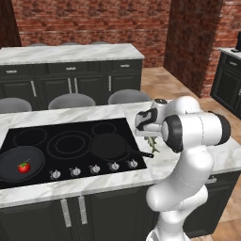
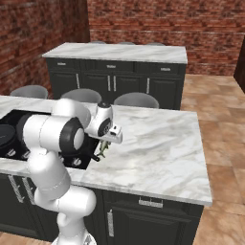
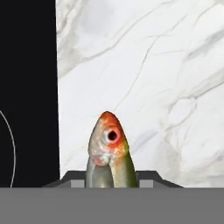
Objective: Place both pans onto different burners. Then place the tomato and the fish on different pans.
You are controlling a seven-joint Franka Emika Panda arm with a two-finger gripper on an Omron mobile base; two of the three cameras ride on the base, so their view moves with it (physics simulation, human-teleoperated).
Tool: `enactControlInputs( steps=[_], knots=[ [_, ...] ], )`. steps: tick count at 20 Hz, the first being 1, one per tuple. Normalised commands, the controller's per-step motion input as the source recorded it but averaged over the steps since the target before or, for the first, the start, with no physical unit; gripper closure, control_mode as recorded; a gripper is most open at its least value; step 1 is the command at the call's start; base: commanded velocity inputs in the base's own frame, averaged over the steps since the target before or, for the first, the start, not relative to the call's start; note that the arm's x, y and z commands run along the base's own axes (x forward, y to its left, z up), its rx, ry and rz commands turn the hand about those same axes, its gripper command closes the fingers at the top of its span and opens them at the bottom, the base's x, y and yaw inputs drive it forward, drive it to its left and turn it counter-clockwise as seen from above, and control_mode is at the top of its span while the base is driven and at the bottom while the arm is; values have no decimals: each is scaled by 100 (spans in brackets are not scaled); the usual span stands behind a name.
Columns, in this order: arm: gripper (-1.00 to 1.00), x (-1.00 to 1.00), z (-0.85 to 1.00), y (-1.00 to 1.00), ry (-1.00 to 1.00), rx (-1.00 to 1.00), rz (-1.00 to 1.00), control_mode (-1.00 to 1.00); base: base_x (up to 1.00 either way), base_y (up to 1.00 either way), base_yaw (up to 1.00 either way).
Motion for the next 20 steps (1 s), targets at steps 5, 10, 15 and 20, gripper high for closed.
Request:
enactControlInputs(
  steps=[5,10,15,20],
  knots=[
    [100,13,61,41,-2,0,-1,-100,0,0,0],
    [100,28,26,43,0,0,0,-100,0,0,0],
    [100,23,8,50,3,0,0,-100,0,0,0],
    [100,0,0,63,3,0,0,-100,0,0,0]
  ],
)
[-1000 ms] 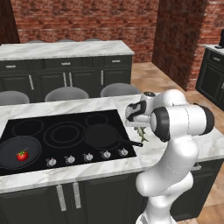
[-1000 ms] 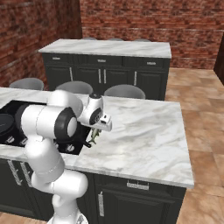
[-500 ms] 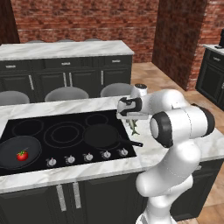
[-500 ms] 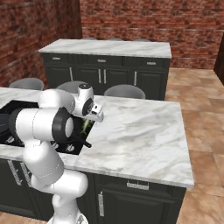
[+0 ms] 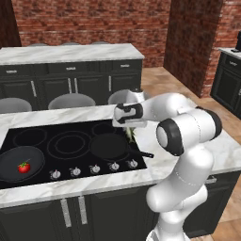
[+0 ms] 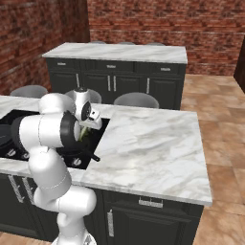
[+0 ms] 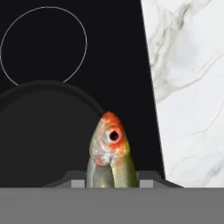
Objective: Place both pans onto different burners. Then place the tomato and the fish on different pans.
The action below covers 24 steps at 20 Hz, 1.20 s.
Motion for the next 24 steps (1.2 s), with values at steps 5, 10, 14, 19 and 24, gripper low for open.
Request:
enactControlInputs(
  steps=[5,10,14,19,24],
  knots=[
    [100,-2,-6,45,1,-1,0,-100,0,0,0],
    [100,-7,-33,22,0,-5,0,-100,0,0,0],
    [100,-4,-41,9,0,-8,0,-100,0,0,0],
    [100,-7,-7,17,0,-3,0,-100,0,0,0],
    [100,-3,0,26,0,0,0,-100,0,0,0]
  ],
)
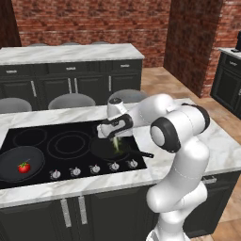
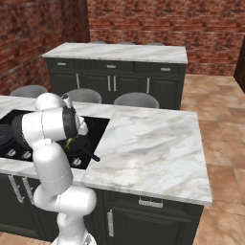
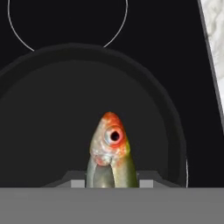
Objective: Place both pans onto different burners. Then place the tomato and the fish on different pans.
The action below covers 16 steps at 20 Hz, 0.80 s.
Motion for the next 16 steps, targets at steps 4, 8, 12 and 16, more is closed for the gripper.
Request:
enactControlInputs(
  steps=[4,8,12,16],
  knots=[
    [100,0,-6,17,0,0,0,-100,0,0,0],
    [100,9,-28,8,0,-1,0,-100,0,0,0],
    [100,14,-9,8,0,0,0,-100,0,0,0],
    [100,15,0,8,0,0,0,-100,0,0,0]
  ],
)
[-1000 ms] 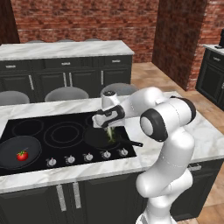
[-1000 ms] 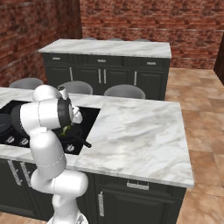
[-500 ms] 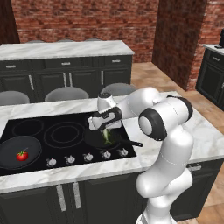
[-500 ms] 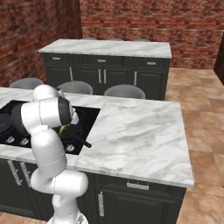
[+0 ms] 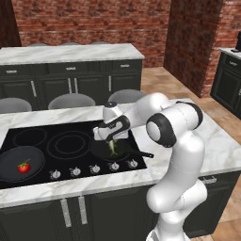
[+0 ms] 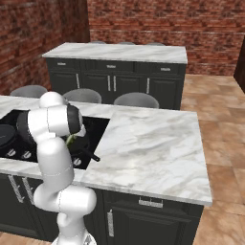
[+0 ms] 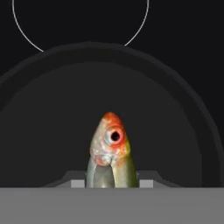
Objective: Place both pans onto different burners. Then place the tomato and the fish on different pans.
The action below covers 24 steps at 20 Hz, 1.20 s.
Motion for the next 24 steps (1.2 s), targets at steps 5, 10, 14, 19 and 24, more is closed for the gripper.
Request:
enactControlInputs(
  steps=[5,10,14,19,24],
  knots=[
    [100,21,-16,9,0,0,0,-100,0,0,0],
    [100,18,-30,7,0,0,0,-100,0,0,0],
    [-100,16,-25,9,0,0,0,-100,0,0,0],
    [-100,6,-23,7,0,0,0,-100,0,0,0],
    [-100,-3,30,0,-4,0,0,-100,0,0,0]
  ],
)
